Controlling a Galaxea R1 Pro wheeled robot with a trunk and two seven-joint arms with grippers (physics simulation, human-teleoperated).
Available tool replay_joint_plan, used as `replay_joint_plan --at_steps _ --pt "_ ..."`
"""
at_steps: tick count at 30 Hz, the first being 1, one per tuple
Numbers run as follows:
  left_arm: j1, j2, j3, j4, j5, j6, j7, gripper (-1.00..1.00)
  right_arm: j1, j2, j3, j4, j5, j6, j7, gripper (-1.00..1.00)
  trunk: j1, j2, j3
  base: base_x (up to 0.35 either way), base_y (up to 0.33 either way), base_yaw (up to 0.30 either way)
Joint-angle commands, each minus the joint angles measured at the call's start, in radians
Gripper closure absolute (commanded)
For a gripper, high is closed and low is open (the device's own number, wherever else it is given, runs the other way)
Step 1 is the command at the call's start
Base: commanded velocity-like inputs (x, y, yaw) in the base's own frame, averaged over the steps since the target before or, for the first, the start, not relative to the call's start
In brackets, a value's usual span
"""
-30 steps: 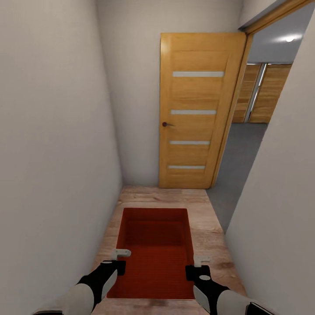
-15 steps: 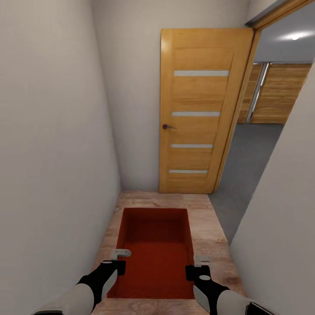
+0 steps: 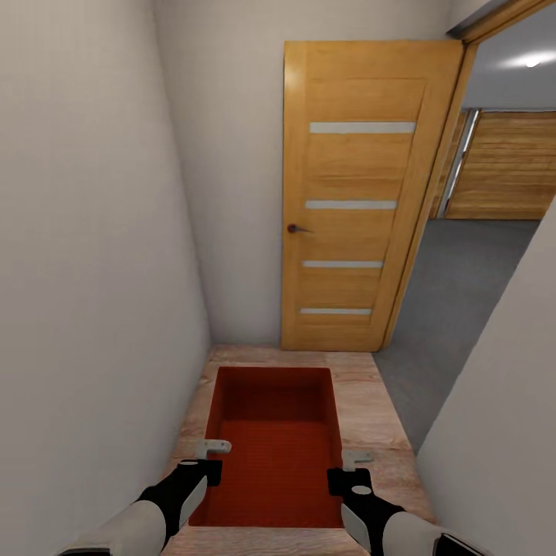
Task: Move the two storage containers from the living room to the garage. In the garage, place one container on the floor and stack the other container on top of it (either order is fine).
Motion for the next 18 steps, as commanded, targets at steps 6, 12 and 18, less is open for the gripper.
replay_joint_plan --at_steps 6,12,18 --pt "0.001 0.000 -0.031 0.003 0.018 0.010 0.005 1.00 -0.001 -0.008 -0.005 0.000 -0.005 -0.007 -0.019 1.00 0.001 -0.001 -0.002 0.322 0.000 -0.001" --pt "0.001 0.000 -0.031 0.003 0.018 0.010 0.005 1.00 -0.001 -0.008 -0.004 0.000 -0.005 -0.006 -0.019 1.00 0.001 -0.001 -0.002 0.322 0.000 -0.119" --pt "0.001 0.000 -0.031 0.003 0.018 0.010 0.005 1.00 -0.001 -0.008 -0.004 0.000 -0.005 -0.006 -0.019 1.00 0.001 -0.001 -0.002 0.322 0.000 -0.233"
